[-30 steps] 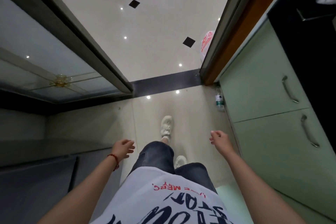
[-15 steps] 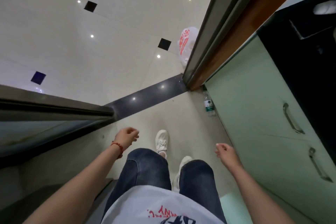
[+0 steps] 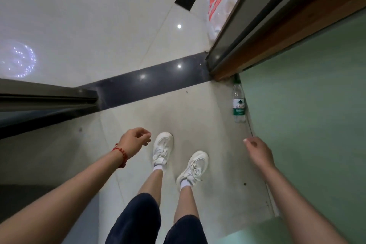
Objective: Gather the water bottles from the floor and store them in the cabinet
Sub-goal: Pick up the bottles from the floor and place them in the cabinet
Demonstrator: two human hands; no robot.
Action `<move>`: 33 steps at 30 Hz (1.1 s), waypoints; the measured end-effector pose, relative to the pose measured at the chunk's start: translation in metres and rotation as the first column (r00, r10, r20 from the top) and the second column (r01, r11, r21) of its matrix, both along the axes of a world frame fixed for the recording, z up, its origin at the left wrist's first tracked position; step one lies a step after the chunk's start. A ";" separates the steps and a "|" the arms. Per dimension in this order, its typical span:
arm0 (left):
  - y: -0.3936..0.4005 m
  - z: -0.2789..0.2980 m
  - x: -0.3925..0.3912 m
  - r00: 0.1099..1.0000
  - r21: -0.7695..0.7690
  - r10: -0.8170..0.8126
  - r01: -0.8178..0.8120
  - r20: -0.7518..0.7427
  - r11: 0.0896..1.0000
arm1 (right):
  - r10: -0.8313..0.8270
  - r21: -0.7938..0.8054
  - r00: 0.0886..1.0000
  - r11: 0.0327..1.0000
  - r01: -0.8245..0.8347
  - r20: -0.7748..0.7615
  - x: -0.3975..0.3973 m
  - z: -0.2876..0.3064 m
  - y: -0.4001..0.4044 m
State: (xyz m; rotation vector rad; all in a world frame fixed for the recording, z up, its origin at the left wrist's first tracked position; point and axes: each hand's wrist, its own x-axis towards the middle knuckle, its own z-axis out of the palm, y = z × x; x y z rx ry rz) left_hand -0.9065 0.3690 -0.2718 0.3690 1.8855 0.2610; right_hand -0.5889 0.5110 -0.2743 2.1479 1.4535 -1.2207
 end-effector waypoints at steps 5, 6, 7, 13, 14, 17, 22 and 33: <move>-0.014 -0.098 0.016 1.000 -0.015 -0.005 0.005 0.020 1.000 | 0.106 -0.042 0.994 0.994 -0.105 0.016 -0.002 -0.113 0.030; -0.014 -0.117 0.018 1.000 -0.014 0.010 -0.009 0.015 1.000 | 0.130 -0.042 0.991 0.991 -0.129 0.027 -0.002 -0.135 0.035; -0.014 -0.134 0.020 1.000 -0.014 0.022 -0.022 0.007 1.000 | 0.145 -0.032 0.989 0.989 -0.144 0.041 -0.002 -0.156 0.041; -0.005 -0.240 0.032 1.000 -0.021 -0.007 0.006 -0.028 1.000 | 0.150 0.192 0.983 0.967 -0.169 0.111 -0.002 -0.271 0.062; 0.000 -0.254 0.035 1.000 -0.016 -0.010 0.009 -0.029 1.000 | 0.151 0.222 0.982 0.959 -0.174 0.116 -0.001 -0.286 0.066; 0.017 -0.289 0.045 1.000 0.013 0.001 -0.001 -0.028 1.000 | 0.153 0.322 0.981 0.929 -0.183 0.118 0.005 -0.324 0.077; 0.043 -0.330 0.064 1.000 0.069 0.018 -0.017 -0.016 0.997 | 0.054 0.411 0.990 0.906 -0.103 0.127 0.016 -0.363 0.090; 0.044 -0.349 0.096 0.997 0.049 -0.071 0.069 0.025 0.996 | -0.083 0.166 0.990 0.984 0.063 0.110 0.026 -0.385 0.083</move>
